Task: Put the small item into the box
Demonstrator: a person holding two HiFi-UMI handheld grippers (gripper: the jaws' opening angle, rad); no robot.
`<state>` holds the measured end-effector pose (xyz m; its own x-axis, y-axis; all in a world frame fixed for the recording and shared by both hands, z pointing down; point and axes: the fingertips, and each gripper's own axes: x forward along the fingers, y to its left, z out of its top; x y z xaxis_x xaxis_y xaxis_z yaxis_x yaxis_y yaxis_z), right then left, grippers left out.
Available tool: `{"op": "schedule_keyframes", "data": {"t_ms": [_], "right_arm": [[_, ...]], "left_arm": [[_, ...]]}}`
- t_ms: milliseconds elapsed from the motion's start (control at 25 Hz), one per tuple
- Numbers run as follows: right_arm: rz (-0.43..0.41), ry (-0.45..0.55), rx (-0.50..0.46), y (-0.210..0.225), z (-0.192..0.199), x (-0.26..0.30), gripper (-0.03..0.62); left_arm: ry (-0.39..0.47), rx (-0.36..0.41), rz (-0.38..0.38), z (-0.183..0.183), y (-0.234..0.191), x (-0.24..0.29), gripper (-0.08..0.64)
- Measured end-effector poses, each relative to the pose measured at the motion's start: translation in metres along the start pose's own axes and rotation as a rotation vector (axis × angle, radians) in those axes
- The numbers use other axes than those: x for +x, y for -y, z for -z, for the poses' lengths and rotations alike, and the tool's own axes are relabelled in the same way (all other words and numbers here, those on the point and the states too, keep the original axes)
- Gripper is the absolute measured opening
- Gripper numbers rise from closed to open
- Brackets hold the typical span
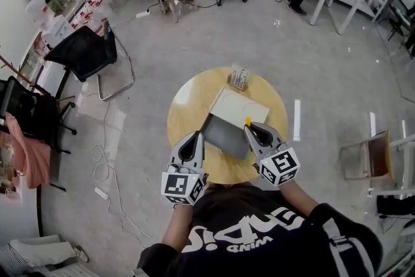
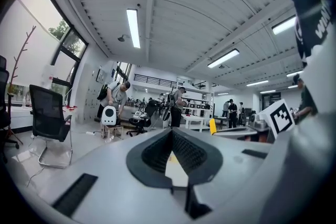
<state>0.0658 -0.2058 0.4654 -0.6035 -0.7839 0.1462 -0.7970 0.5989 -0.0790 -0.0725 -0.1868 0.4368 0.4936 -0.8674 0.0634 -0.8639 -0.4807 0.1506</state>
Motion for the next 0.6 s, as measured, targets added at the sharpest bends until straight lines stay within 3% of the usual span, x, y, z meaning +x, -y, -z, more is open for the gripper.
{"op": "schedule_keyframes", "data": {"t_ms": [200,600], "right_arm": [[-0.009,-0.04,-0.028,-0.003,0.013,0.02,0.026],[-0.034,-0.212,-0.125,0.008,0.075,0.056,0.026]], "left_arm": [[-0.005,-0.008,0.014,0.003,-0.004,0.002,0.009],[-0.009,-0.012,0.025,0.004,-0.005,0.005,0.009]]}}
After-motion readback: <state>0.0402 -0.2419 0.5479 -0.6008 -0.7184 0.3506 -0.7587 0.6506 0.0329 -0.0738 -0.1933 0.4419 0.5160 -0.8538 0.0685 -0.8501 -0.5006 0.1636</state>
